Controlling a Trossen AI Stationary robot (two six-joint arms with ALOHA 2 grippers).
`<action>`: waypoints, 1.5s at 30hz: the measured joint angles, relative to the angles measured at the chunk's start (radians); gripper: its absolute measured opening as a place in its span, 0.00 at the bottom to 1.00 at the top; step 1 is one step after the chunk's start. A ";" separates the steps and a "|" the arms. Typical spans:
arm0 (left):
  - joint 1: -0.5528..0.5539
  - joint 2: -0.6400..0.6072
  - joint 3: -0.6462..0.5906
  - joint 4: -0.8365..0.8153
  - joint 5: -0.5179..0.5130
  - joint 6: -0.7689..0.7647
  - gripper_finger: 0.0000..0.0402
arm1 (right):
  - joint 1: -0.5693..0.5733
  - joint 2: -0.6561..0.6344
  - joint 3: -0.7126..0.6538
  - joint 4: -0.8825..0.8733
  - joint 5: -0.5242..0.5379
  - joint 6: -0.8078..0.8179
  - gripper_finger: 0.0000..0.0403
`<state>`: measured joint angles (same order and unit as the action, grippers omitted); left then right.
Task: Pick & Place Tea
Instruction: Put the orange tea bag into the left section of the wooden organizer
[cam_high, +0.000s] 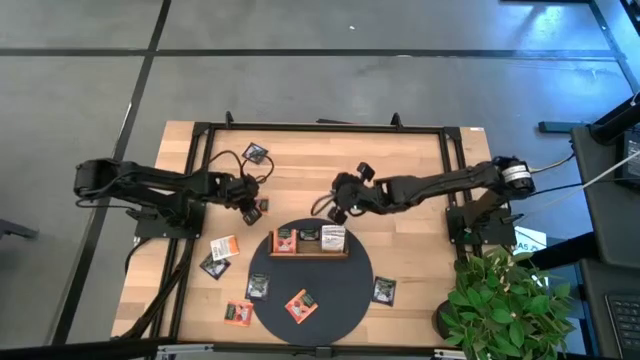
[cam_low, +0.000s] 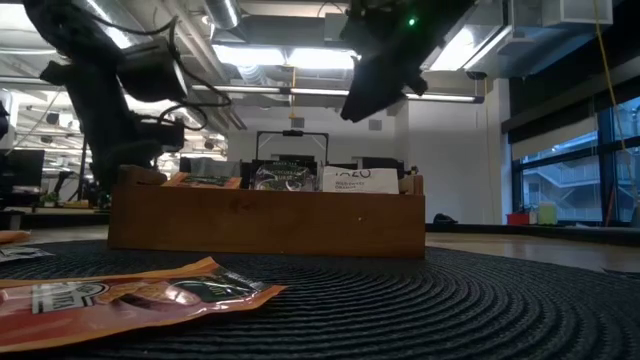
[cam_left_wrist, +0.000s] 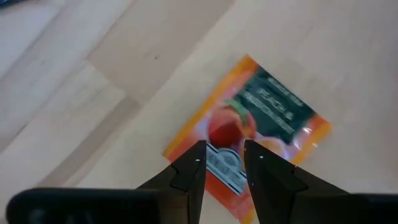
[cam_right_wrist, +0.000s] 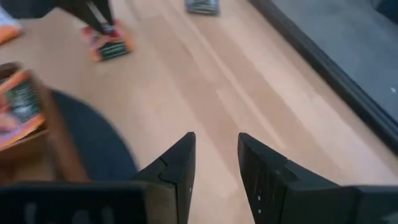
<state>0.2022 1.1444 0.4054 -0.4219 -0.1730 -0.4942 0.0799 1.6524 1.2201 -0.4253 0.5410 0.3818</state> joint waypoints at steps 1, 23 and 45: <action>0.008 0.005 -0.008 0.016 0.004 0.002 0.27 | -0.016 0.000 0.000 0.001 0.001 -0.015 0.30; 0.174 0.429 -0.007 0.781 0.098 0.101 0.27 | -0.244 0.083 0.000 0.026 -0.305 -0.042 0.30; 0.182 0.703 0.293 0.831 0.124 0.132 0.26 | -0.406 0.346 0.000 0.208 -0.481 0.148 0.47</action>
<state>0.3841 1.8470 0.6987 0.4096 -0.0490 -0.3621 -0.3258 1.9988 1.2205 -0.2173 0.0604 0.5296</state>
